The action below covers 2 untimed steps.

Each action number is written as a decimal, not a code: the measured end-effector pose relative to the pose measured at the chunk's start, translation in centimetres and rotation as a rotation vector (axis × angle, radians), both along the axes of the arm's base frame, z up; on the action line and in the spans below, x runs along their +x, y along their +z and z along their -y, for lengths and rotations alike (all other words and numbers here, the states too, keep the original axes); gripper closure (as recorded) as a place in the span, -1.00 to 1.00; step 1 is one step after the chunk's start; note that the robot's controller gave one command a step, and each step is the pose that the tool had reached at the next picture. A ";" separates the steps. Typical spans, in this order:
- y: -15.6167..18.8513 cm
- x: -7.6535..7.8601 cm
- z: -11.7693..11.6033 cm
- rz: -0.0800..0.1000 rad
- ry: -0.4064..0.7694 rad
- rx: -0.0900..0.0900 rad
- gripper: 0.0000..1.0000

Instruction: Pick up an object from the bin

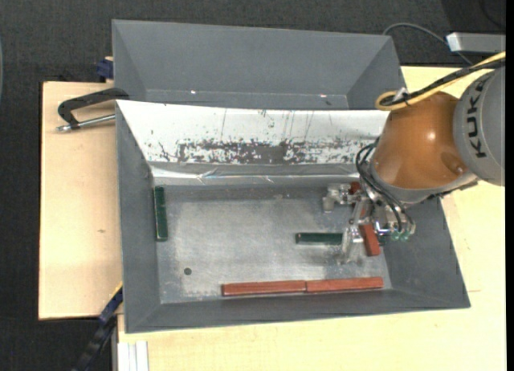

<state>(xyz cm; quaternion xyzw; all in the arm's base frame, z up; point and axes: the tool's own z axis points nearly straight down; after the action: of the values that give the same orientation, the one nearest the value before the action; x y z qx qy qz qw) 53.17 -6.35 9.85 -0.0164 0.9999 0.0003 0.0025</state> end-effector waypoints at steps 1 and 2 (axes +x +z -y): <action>-2.8 -0.5 0.5 -0.004 0.027 0.001 1.00; -2.8 -0.5 0.5 -0.004 0.028 0.001 1.00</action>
Offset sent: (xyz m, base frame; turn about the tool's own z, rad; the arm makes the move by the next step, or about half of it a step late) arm 0.0000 0.0000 0.0000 0.0000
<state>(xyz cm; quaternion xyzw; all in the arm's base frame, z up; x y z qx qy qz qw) 52.65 -6.85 7.06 -0.0301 0.9995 0.0007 0.0005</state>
